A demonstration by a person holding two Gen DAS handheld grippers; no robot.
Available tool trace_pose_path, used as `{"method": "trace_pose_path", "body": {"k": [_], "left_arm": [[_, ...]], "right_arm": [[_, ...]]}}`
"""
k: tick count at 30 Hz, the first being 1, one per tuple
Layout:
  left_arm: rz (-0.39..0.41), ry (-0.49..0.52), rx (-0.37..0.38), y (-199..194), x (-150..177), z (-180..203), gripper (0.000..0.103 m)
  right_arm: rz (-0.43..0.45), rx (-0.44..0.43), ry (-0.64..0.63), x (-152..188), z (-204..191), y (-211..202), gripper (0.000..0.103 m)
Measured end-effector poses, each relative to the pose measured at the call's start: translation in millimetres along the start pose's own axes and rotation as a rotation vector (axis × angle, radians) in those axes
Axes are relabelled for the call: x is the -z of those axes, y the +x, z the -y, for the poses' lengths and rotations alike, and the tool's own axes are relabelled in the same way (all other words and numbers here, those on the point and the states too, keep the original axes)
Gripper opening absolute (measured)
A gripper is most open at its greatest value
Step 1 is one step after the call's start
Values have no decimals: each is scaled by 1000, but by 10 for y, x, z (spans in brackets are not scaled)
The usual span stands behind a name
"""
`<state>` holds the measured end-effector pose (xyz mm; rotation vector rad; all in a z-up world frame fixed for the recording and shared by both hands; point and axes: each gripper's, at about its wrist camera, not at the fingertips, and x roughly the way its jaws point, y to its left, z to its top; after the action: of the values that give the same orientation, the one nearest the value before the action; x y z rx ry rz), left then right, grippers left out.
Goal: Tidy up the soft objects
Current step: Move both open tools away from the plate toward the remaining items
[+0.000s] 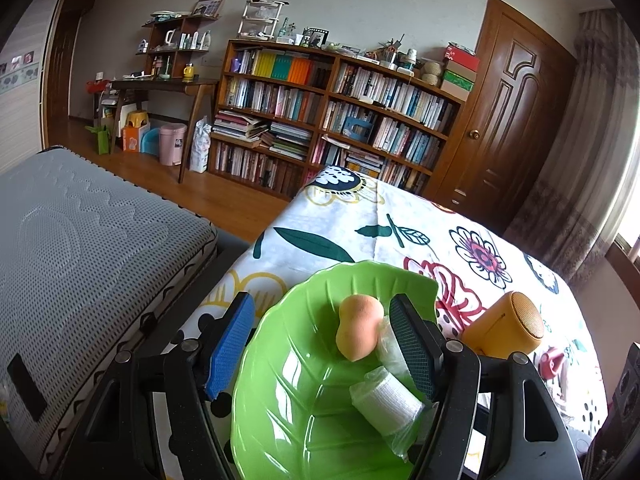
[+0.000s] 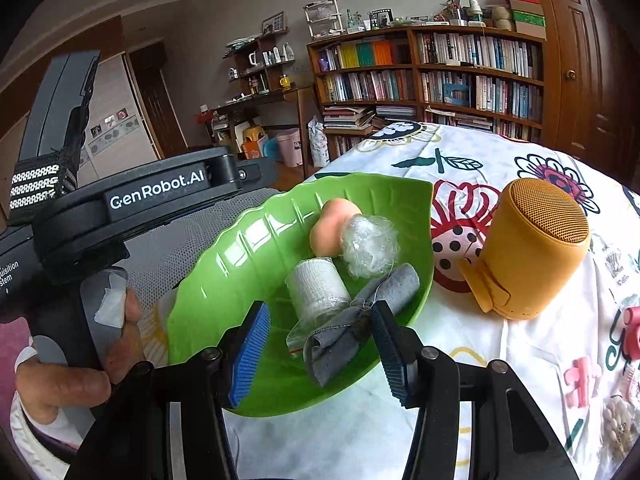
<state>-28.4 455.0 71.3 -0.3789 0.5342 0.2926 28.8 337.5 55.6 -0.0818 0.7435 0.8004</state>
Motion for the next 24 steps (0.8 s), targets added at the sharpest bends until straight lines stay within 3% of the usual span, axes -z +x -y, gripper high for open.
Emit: {"method": "trace_pose_path", "body": {"k": [6,11,24], "left_arm": [[-12,-3,2,21,4,-9,71],[-14,7,3,26,11,29,71],[-11,47,4,23,46,153,71]], "right_arm": [[-33,-68,-40,66,-97,37,56],[-8,-87,-39,134,-80,-92,56],[60,13,90,373,297,-554,56]]}}
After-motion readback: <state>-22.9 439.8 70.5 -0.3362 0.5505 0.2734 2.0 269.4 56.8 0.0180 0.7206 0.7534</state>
